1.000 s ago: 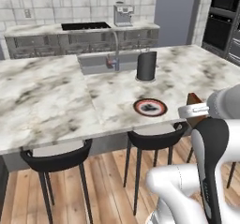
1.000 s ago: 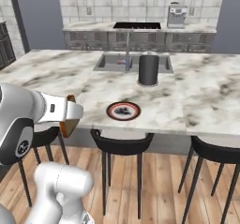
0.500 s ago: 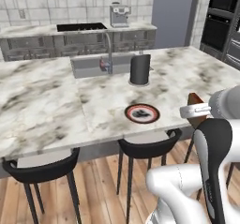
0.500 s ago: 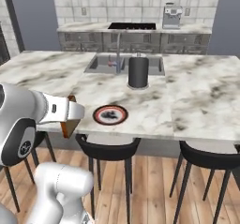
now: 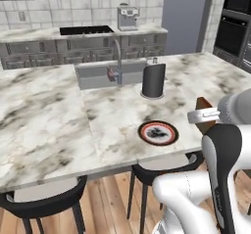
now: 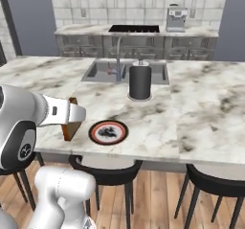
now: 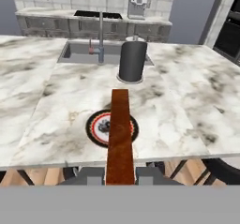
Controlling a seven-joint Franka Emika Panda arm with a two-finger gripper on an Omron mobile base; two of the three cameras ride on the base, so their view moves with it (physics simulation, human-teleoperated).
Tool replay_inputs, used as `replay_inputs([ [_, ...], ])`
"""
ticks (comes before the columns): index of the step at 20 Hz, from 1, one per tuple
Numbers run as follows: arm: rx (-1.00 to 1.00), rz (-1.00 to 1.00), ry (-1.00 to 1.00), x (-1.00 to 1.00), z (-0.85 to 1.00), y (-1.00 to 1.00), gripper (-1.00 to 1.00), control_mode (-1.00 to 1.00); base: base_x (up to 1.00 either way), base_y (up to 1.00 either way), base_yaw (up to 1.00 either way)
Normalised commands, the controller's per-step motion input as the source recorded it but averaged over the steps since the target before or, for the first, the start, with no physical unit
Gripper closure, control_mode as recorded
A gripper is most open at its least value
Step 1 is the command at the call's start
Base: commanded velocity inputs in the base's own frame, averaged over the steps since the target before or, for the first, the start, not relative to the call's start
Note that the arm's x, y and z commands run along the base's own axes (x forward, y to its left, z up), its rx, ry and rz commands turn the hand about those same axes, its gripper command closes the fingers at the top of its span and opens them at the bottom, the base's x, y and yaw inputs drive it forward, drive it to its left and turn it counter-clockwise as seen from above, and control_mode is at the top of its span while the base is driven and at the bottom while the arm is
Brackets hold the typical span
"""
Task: Start the toaster. Once the lever pops up, take the bread to the plate on the dining counter.
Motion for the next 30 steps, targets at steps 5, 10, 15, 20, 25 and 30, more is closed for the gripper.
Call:
replay_inputs([
  [5,0.00,0.00,0.00,0.00,0.00,0.00,1.00,1.00,0.49,0.00,0.00],
  [10,0.00,0.00,0.00,0.00,0.00,0.00,1.00,1.00,0.47,0.00,0.00],
  [15,0.00,0.00,0.00,0.00,0.00,0.00,1.00,1.00,0.38,-0.04,0.02],
  [20,0.01,0.05,0.00,0.35,-0.04,-0.10,1.00,-1.00,0.08,-0.02,0.01],
  [25,0.03,0.11,0.02,0.41,-0.23,-0.20,1.00,-1.00,0.00,0.00,0.00],
  [30,0.00,0.07,0.05,0.50,-0.33,-0.01,1.00,-1.00,0.00,0.00,0.00],
])
